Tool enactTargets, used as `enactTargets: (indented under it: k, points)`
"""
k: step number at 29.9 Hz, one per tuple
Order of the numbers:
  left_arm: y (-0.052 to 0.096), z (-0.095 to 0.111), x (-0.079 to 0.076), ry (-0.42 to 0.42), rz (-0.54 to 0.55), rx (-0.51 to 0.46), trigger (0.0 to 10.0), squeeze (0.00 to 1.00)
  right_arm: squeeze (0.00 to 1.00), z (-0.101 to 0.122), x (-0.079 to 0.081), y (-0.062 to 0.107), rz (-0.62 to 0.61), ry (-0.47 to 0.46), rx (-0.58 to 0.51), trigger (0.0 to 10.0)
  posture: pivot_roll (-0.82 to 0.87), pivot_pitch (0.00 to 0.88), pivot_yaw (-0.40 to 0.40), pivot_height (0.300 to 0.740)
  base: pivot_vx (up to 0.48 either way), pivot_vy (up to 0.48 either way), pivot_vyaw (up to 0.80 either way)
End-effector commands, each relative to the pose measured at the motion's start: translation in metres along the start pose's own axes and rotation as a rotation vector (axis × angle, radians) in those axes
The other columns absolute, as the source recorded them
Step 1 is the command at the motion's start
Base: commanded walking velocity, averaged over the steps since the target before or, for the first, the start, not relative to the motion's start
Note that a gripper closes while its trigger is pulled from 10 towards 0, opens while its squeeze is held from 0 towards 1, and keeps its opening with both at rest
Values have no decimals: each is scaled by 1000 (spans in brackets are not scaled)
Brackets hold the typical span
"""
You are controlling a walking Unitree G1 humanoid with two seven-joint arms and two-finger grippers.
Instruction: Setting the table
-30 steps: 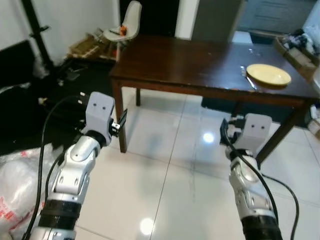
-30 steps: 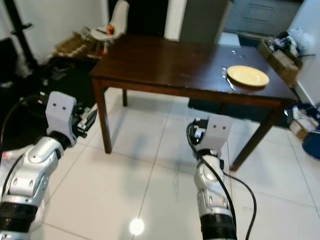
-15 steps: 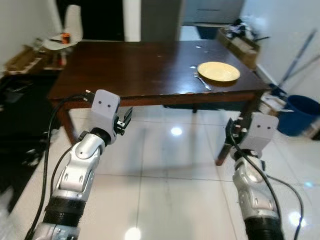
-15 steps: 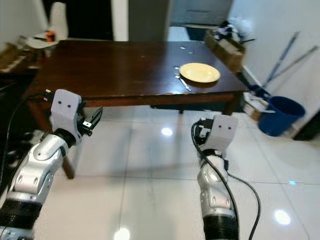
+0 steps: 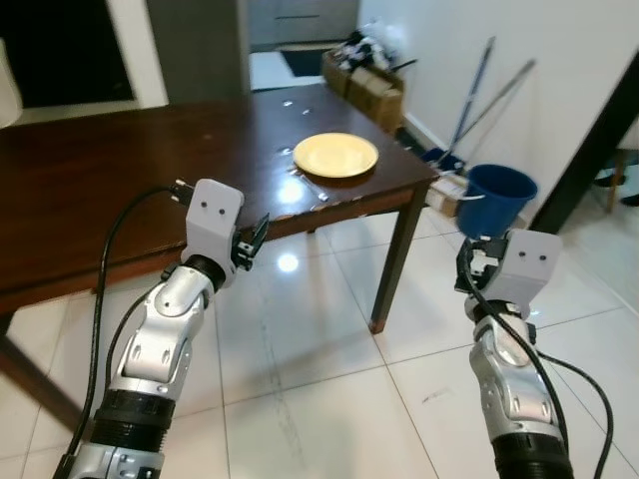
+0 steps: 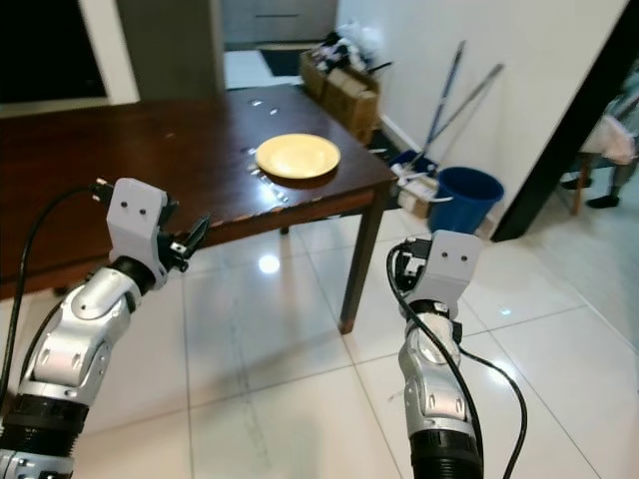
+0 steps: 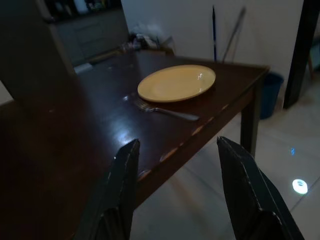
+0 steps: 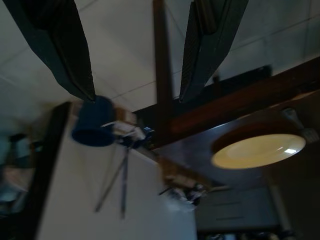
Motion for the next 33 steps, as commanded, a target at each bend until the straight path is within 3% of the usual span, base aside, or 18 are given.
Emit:
enactTargets:
  k: [1, 9, 24, 33]
  points:
    - [0, -2, -2, 2, -6, 7, 10000, 0, 0, -2, -2, 1, -11, 3, 7, 10000, 12, 0, 83, 740, 480, 0, 0]
    - [-1, -2, -3, 1, -8, 7, 10000, 0, 0, -1, 0, 1, 6, 3, 9, 10000, 7, 0, 88, 740, 480, 0, 0]
    - [-2, -3, -7, -1, -19, 10, 10000, 0, 0, -5, 25, 4, 174, 6, 50, 10000, 5, 0, 91, 740, 480, 0, 0]
    - [4, -8, -4, -4, -16, 30, 10000, 0, 0, -28, 61, 24, 469, -12, 236, 10000, 8, 0, 92, 740, 480, 0, 0]
Point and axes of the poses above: a point about 5 cm out from each wrist's last joint towards the gripper, its own y axis pointing back from the gripper into the wrist, its own z axis along the axis of the wrist's last joint, x = y × z, the point moved 1 cm from there along -y, pointing out of the wrist towards the gripper, and after that the axes turned 15 degrees about -y, right-handed, at the moved point
